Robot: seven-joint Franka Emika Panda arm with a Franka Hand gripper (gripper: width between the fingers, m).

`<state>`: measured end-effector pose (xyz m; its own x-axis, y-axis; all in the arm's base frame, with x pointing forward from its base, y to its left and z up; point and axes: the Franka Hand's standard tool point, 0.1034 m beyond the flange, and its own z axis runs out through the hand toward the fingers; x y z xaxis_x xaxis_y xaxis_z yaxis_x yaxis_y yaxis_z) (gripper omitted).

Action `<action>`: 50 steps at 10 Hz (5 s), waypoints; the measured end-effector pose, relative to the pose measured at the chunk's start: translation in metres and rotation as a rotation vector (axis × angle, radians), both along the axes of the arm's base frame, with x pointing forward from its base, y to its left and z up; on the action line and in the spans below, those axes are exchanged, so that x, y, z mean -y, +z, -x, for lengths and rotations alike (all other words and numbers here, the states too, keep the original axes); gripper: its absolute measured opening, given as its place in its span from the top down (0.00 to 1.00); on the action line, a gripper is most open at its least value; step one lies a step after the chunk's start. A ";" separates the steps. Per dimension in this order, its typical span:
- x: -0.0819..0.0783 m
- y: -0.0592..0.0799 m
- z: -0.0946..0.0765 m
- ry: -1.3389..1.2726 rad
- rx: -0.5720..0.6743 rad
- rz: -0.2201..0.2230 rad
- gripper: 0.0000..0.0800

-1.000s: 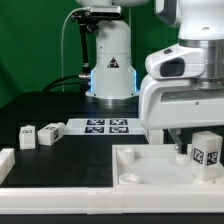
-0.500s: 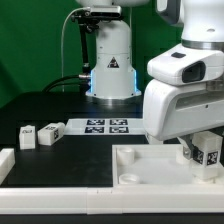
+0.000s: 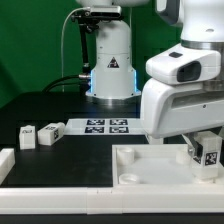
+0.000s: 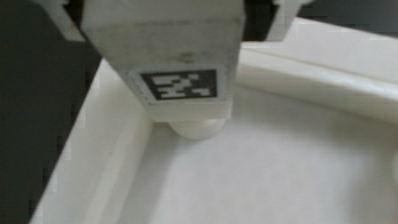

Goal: Assemble one leg

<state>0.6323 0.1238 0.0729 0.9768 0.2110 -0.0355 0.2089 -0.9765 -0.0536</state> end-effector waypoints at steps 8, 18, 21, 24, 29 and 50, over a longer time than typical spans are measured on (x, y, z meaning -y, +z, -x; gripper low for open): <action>0.002 -0.002 0.001 -1.114 -0.017 0.060 0.64; 0.002 -0.002 0.002 -0.301 0.028 0.022 0.19; 0.002 -0.002 0.002 0.129 0.033 0.015 0.19; 0.005 -0.002 0.002 0.225 0.037 0.022 0.22; 0.005 -0.003 0.002 0.185 0.035 0.024 0.64; -0.006 -0.008 0.009 -0.082 0.064 0.063 0.19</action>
Offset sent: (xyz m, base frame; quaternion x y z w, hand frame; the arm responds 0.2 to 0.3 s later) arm 0.0007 -0.0075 -0.0030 -0.0507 -0.0048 0.2774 0.9594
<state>0.6235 0.1300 0.0652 0.9915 0.1293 0.0172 0.1290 -0.9915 0.0195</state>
